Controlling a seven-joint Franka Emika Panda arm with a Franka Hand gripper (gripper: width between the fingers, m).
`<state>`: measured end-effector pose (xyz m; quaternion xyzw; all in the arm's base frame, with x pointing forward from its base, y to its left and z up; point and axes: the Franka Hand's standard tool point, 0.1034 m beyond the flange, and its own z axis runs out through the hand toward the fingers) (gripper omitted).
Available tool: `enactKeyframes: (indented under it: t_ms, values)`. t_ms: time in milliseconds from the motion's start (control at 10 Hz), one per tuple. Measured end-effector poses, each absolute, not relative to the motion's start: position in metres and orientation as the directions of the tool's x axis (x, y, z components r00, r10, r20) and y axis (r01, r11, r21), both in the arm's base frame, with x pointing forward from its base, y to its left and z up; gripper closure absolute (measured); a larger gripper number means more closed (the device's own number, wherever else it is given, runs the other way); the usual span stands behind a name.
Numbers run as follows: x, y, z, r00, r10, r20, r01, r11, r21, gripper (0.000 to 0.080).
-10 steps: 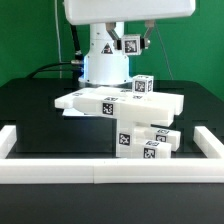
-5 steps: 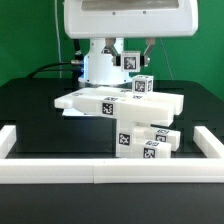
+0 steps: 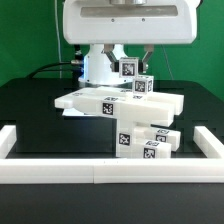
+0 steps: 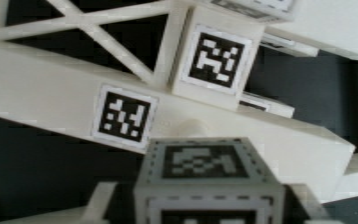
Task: Assemble chair
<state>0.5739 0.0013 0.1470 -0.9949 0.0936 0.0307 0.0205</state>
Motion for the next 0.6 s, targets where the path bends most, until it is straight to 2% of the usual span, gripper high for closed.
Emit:
enactKeyframes:
  t_ms: [600]
  values:
    - [0.572, -0.004, 0.126, 0.980, -0.180, -0.083, -0.182, -0.983, -0.012, 0.0528]
